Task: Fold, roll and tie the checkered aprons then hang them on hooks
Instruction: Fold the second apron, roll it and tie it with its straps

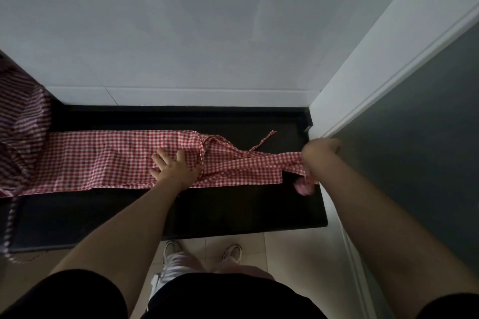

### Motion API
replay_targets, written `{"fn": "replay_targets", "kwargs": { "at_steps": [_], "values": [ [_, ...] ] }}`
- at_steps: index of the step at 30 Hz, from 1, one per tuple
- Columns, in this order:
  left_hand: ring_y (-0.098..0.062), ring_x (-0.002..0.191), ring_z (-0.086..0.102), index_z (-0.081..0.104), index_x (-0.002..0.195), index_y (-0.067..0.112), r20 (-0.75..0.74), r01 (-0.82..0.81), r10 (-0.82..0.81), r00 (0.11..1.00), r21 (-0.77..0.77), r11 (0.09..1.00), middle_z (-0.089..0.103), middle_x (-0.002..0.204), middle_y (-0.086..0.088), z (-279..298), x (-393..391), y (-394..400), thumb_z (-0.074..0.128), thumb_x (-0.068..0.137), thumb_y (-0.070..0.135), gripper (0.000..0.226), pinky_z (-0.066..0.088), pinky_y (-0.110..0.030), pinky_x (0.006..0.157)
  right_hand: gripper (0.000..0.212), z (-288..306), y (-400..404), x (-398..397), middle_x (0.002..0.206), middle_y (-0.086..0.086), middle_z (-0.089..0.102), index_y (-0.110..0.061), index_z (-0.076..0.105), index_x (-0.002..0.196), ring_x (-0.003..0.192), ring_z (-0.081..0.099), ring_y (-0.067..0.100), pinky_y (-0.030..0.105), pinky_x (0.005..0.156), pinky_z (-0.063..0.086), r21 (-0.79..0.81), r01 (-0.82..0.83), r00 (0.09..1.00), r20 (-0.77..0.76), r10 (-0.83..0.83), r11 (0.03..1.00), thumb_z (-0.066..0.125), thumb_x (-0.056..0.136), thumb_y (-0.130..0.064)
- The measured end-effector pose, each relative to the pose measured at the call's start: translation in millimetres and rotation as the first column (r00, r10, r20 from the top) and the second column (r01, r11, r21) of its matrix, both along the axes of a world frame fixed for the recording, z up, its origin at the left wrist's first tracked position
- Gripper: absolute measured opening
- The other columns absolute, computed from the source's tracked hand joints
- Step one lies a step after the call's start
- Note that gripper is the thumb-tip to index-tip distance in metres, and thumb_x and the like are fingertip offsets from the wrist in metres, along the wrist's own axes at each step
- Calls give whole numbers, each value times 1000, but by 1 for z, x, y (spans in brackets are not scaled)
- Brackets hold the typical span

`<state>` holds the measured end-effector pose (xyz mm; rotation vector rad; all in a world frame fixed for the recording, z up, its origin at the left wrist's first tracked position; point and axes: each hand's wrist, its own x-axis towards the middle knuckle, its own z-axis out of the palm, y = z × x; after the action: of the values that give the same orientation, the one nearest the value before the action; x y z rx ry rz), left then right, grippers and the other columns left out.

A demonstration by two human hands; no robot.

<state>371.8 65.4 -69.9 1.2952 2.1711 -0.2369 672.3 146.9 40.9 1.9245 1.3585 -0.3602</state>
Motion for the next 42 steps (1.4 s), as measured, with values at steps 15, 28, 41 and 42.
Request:
{"fn": "replay_targets", "kwargs": {
  "at_steps": [15, 28, 41, 42],
  "values": [
    [-48, 147, -11, 7, 155, 22, -93, 64, -63, 994, -1, 998, -17, 158, -29, -6, -5, -2, 50, 83, 75, 99, 13, -63, 116, 26, -50, -4, -25, 122, 3, 64, -20, 60, 119, 114, 59, 24, 44, 107, 31, 58, -564, 818, -98, 566, 824, 54, 94, -19],
    [-49, 146, -11, 2, 155, 22, -105, 64, -70, 992, -56, 996, -18, 157, -31, -4, -3, 4, 63, 77, 71, 110, 14, -63, 116, 60, -26, 16, -25, 124, 4, 66, -15, 62, 127, 113, 64, 27, 37, 94, 52, -525, -282, 942, 8, 337, 803, 72, 83, -54],
    [-50, 146, -10, 2, 153, 23, -91, 72, -77, 993, -56, 996, -17, 156, -32, -8, -7, 5, 66, 72, 75, 116, 14, -64, 116, 16, -70, -11, -44, 111, 8, 63, -13, 56, 111, 100, 61, 26, 39, 90, 49, 273, -280, 858, -359, 368, 920, 52, 97, -20],
    [-50, 146, -10, 2, 153, 22, -93, 77, -82, 992, -53, 996, -17, 157, -32, -8, -8, 5, 65, 72, 76, 116, 14, -64, 116, 13, -68, -9, -43, 108, 8, 65, -12, 60, 105, 96, 62, 25, 38, 88, 50, 270, -246, 878, -344, 332, 931, 50, 98, -18]
  ]
}}
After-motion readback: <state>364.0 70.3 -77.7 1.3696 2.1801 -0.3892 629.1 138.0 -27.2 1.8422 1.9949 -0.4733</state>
